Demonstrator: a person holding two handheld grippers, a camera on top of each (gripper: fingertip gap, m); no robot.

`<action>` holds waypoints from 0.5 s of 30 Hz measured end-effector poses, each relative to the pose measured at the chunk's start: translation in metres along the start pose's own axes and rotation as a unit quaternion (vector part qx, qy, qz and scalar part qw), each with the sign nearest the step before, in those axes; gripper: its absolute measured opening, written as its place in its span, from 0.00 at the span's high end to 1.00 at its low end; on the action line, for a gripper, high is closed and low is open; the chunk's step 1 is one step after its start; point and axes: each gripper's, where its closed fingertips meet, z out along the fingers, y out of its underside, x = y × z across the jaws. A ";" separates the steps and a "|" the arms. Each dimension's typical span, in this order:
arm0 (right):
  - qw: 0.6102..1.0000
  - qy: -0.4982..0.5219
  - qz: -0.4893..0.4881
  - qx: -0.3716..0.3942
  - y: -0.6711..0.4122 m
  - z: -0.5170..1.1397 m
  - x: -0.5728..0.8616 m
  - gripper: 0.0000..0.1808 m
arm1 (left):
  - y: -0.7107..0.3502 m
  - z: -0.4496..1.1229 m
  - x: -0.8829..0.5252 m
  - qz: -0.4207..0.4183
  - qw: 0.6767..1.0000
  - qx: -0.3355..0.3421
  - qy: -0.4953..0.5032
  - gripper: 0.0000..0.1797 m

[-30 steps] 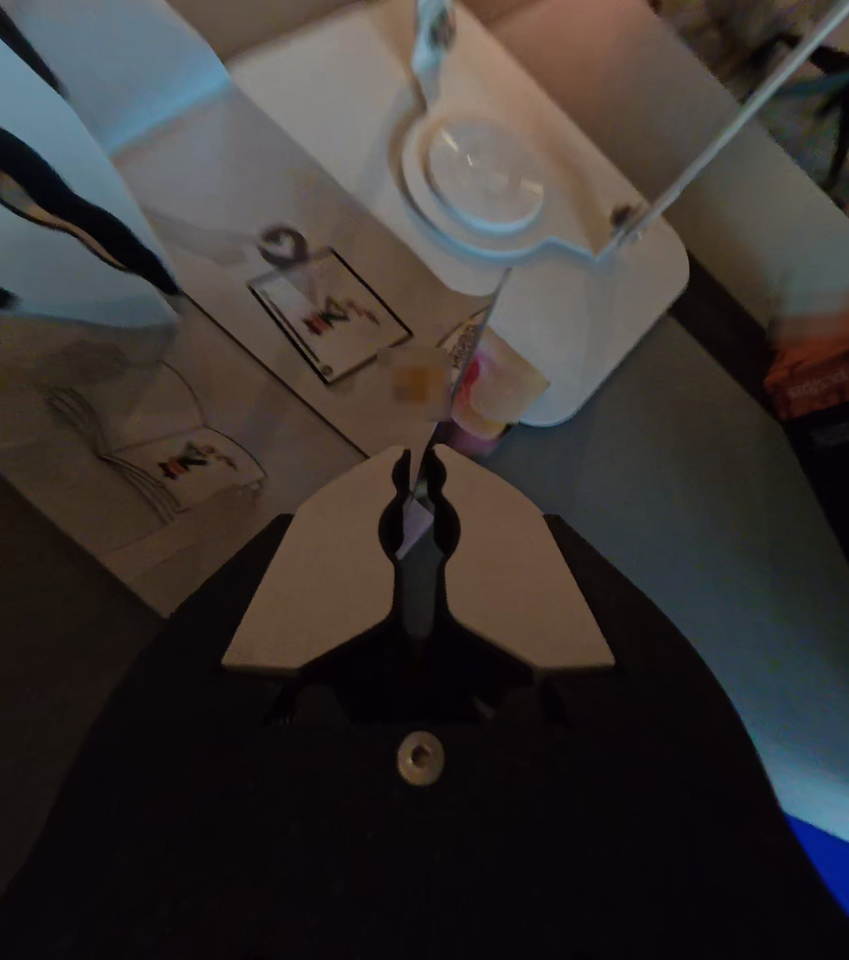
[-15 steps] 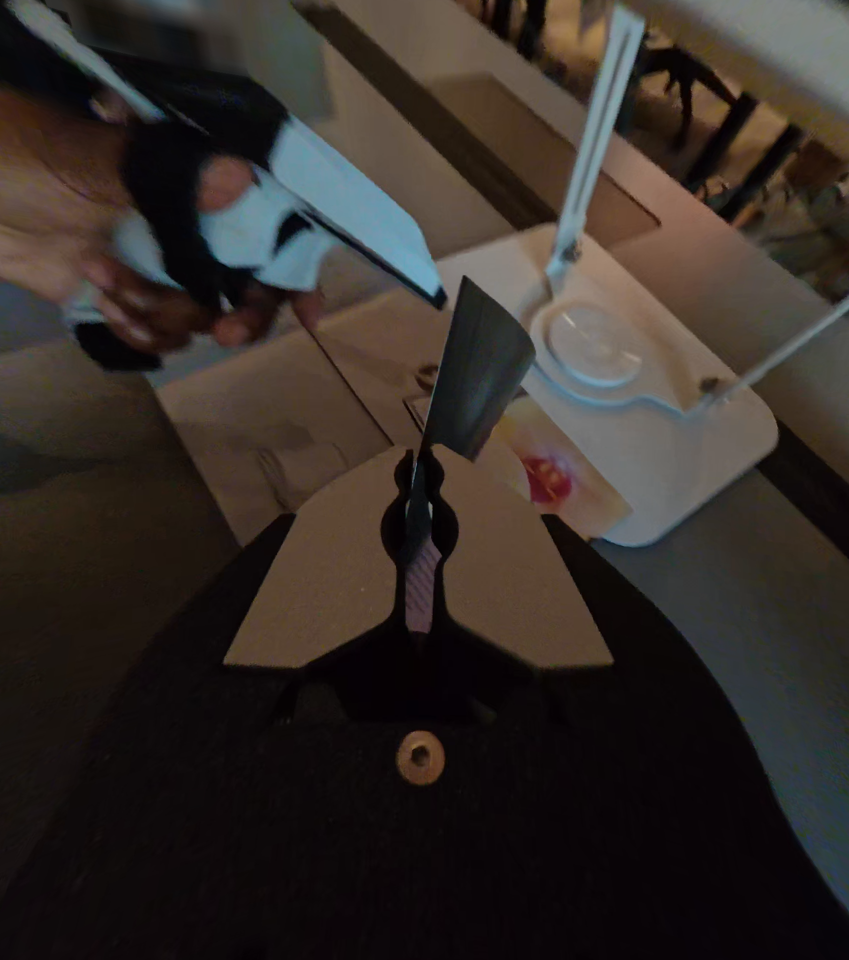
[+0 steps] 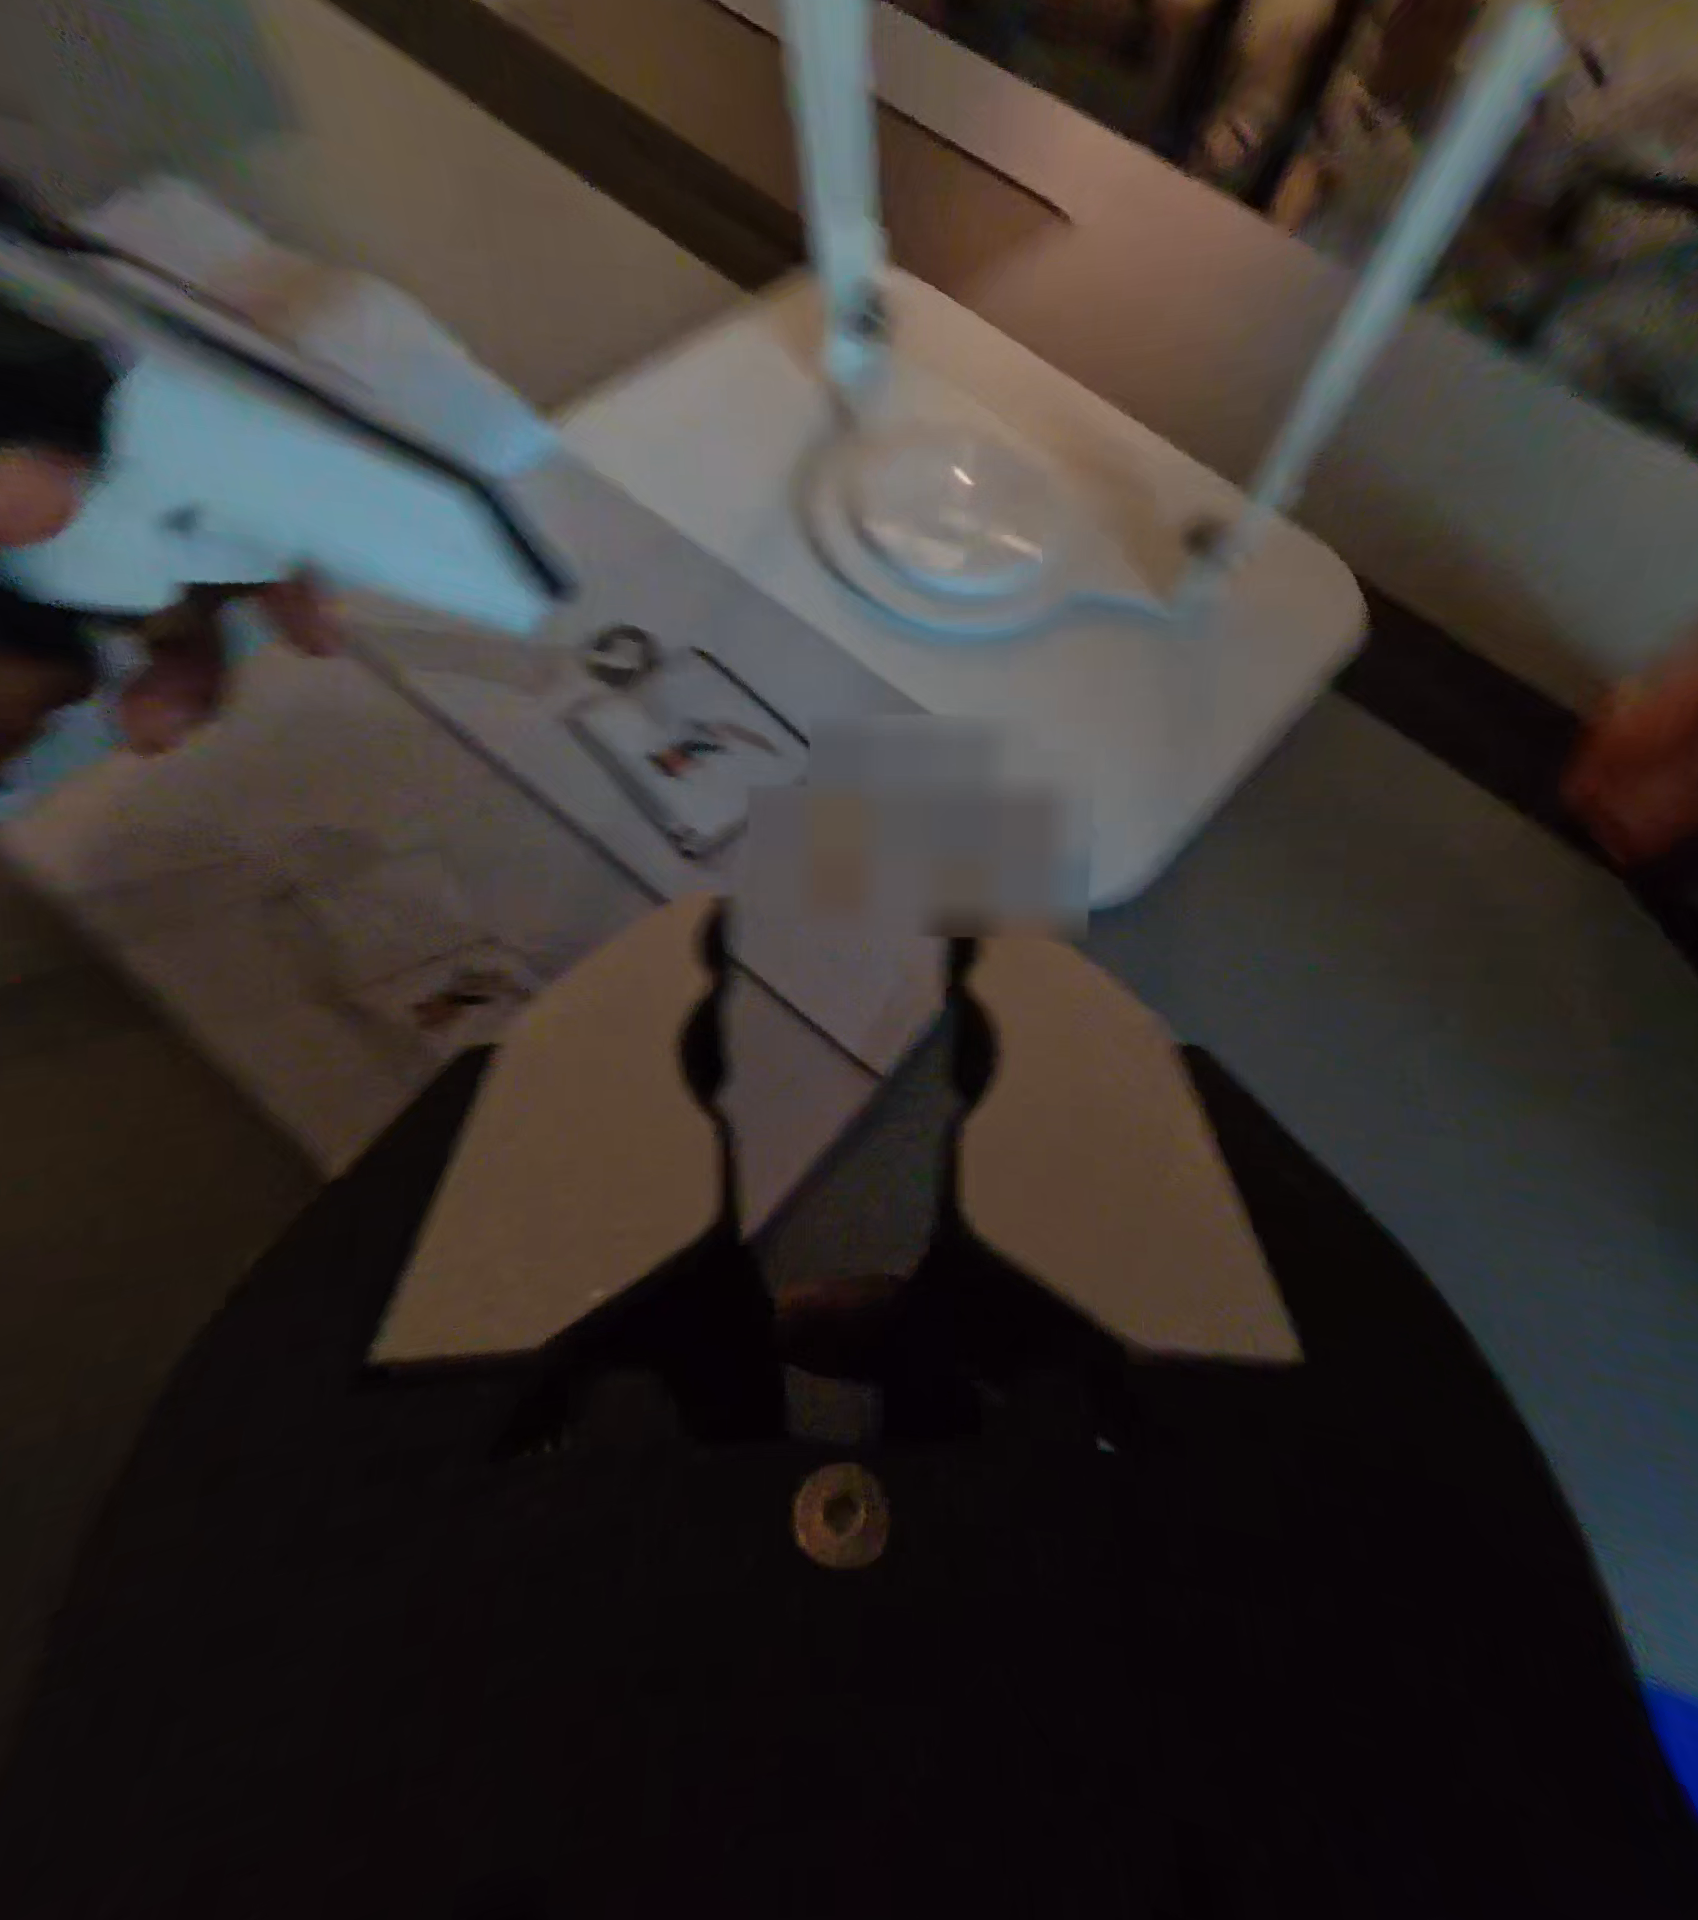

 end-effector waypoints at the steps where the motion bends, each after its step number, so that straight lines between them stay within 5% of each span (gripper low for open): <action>1: 1.000 0.008 0.016 -0.011 0.005 0.003 0.005 0.82 | 0.006 0.002 -0.005 0.030 0.999 -0.022 -0.031 0.89; 5: 0.997 0.006 0.045 -0.061 0.025 0.015 0.005 0.65 | 0.027 0.008 -0.017 0.105 0.984 -0.092 -0.107 0.93; 15: 0.995 -0.007 0.071 -0.074 0.034 0.024 0.001 0.68 | 0.043 0.015 -0.022 0.138 0.973 -0.136 -0.128 0.94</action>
